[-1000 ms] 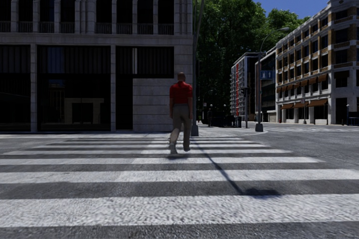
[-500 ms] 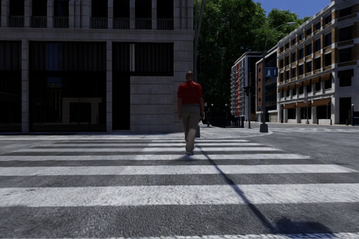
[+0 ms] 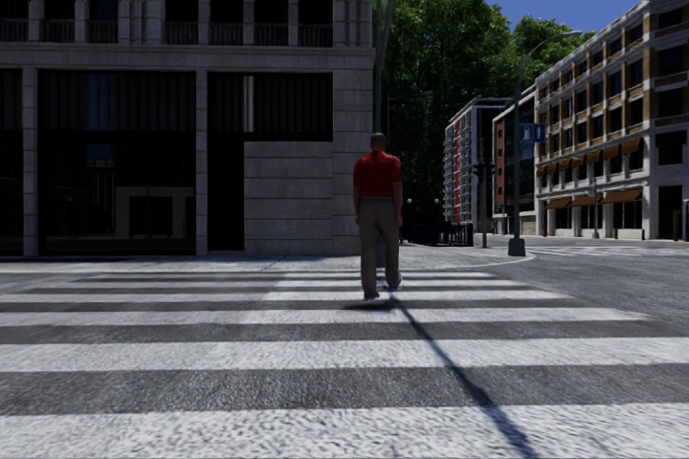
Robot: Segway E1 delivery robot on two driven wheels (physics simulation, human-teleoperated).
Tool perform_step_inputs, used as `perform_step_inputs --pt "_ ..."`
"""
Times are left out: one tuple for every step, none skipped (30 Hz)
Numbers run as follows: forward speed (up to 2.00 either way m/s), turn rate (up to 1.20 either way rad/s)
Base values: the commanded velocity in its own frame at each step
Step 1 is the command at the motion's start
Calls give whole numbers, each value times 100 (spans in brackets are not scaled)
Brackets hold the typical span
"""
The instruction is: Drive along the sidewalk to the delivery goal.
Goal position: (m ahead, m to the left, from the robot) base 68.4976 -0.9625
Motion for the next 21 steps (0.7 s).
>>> perform_step_inputs --pt "132 0" --pt "132 0" --pt "132 0" --pt "132 0" --pt "132 0" --pt "132 0" --pt "132 0" --pt "132 0" --pt "132 16" --pt "132 92" --pt "132 92" --pt "132 107" --pt "132 115" --pt "132 73" --pt "132 28" --pt "132 28" --pt "132 14" --pt "132 9" --pt "132 5" --pt "132 1" --pt "132 0"
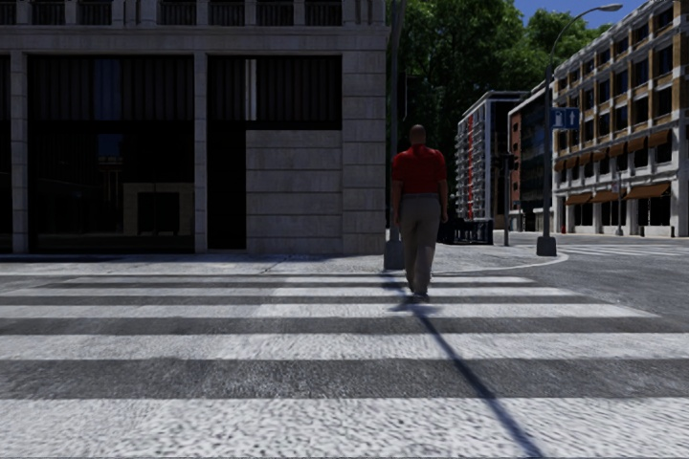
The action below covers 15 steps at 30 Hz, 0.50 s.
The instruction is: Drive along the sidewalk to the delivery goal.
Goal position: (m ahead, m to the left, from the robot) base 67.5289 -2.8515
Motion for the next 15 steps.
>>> perform_step_inputs --pt "132 0" --pt "132 0" --pt "132 0" --pt "132 0" --pt "132 0" --pt "132 0" --pt "132 0" --pt "132 0" --pt "132 0" --pt "132 49" --pt "132 97" --pt "132 120" --pt "132 120" --pt "132 120" --pt "132 118"
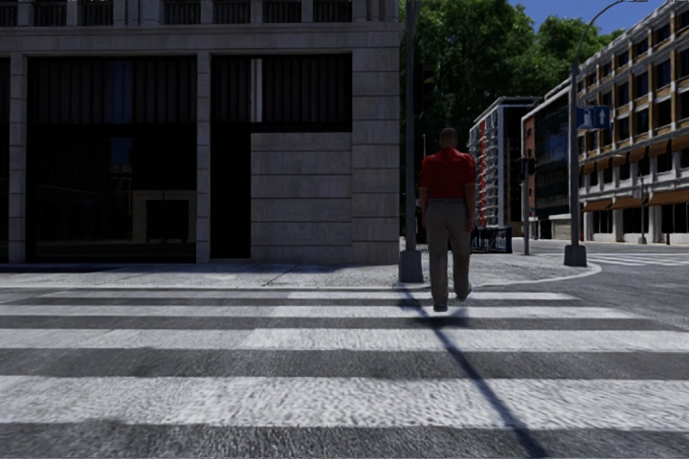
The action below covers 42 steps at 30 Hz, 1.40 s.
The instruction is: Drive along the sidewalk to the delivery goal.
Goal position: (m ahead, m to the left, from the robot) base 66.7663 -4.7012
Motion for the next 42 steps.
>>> perform_step_inputs --pt "132 34" --pt "132 34" --pt "132 13" --pt "132 4" --pt "132 0" --pt "132 0" --pt "132 0" --pt "132 0" --pt "132 0" --pt "132 0" --pt "132 0" --pt "132 0" --pt "132 0" --pt "132 0" --pt "132 0" --pt "132 0" --pt "132 0" --pt "132 0" --pt "132 0" --pt "132 0" --pt "132 0" --pt "132 0" --pt "132 0" --pt "132 0" --pt "132 0" --pt "132 0" --pt "132 0" --pt "132 0" --pt "132 0" --pt "132 0" --pt "132 0" --pt "132 0" --pt "132 0" --pt "132 0" --pt "132 0" --pt "132 0" --pt "132 0" --pt "132 0" --pt "132 0" --pt "132 0" --pt "132 0" --pt "132 0"
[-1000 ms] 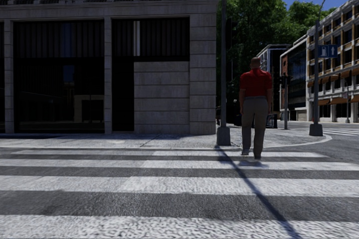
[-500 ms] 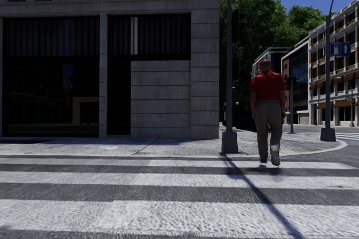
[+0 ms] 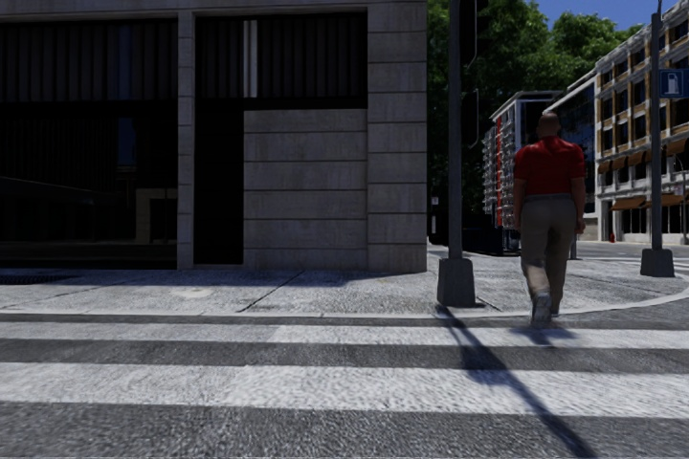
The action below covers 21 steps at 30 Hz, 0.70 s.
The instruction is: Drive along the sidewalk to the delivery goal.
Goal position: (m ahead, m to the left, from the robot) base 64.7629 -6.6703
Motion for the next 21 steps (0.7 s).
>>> perform_step_inputs --pt "132 0" --pt "132 0" --pt "132 0" --pt "132 0" --pt "132 0" --pt "132 0" --pt "132 0" --pt "132 0" --pt "132 0" --pt "132 0" --pt "132 0" --pt "132 0" --pt "132 0" --pt "132 0" --pt "132 0" --pt "132 0" --pt "132 0" --pt "132 0" --pt "132 0" --pt "132 0" --pt "132 0"
